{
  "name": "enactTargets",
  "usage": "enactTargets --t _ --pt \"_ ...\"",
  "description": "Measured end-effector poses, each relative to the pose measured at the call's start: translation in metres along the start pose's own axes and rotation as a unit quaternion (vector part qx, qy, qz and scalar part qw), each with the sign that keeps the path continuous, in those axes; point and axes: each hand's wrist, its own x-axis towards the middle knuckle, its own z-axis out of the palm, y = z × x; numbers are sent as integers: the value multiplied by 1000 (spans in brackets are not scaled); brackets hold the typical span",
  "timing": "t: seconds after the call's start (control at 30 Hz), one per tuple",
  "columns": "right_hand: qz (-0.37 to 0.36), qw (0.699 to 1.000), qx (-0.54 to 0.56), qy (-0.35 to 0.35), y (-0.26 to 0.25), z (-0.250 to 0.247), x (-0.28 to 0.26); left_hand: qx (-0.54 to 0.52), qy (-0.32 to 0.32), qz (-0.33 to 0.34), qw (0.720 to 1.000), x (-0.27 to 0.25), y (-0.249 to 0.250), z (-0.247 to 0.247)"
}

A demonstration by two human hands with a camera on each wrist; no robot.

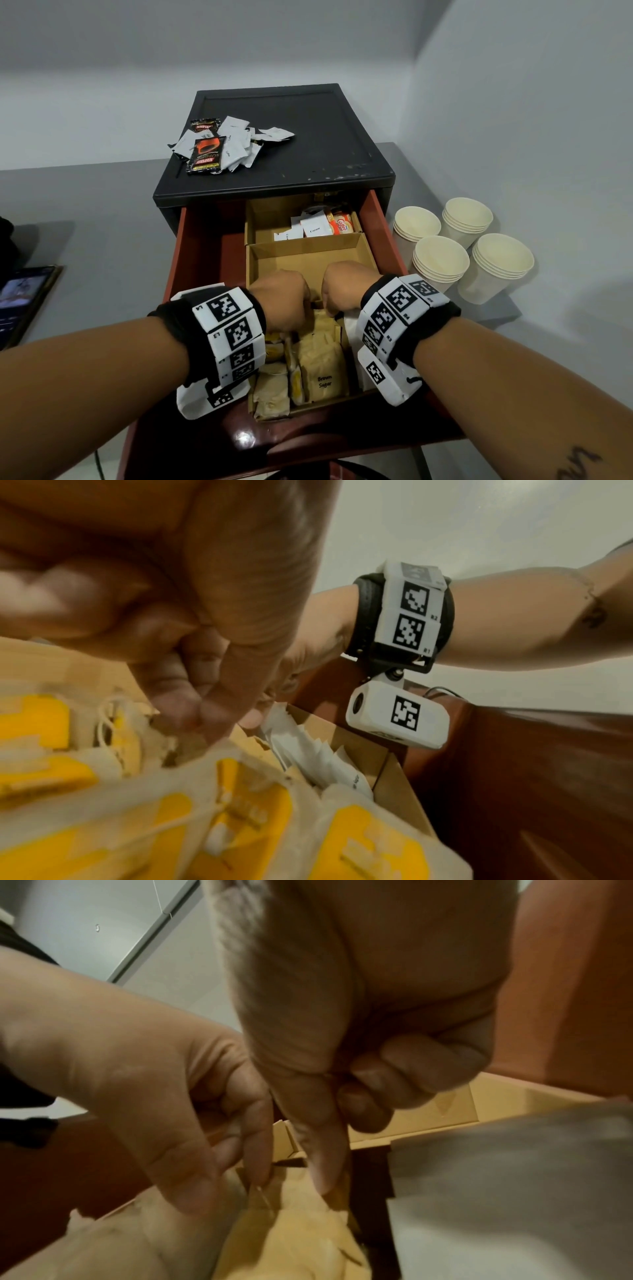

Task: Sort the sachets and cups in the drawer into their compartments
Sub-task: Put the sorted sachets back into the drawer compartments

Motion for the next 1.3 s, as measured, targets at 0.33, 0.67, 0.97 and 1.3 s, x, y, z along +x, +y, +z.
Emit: enactTargets --t 0.33,0.67,0.97,1.3 --pt "13 997 20 70 -1 -8 -5 192 -104 22 976 -8 25 -3" --pt "22 999 -19 -27 -8 -9 -8 189 -116 34 975 7 28 0" --pt "-6 1000 -11 4 -4 -15 -15 102 -53 -21 993 3 21 -9" --pt "14 1000 -6 -1 -11 -15 -35 -14 46 -61 997 -8 -3 -36"
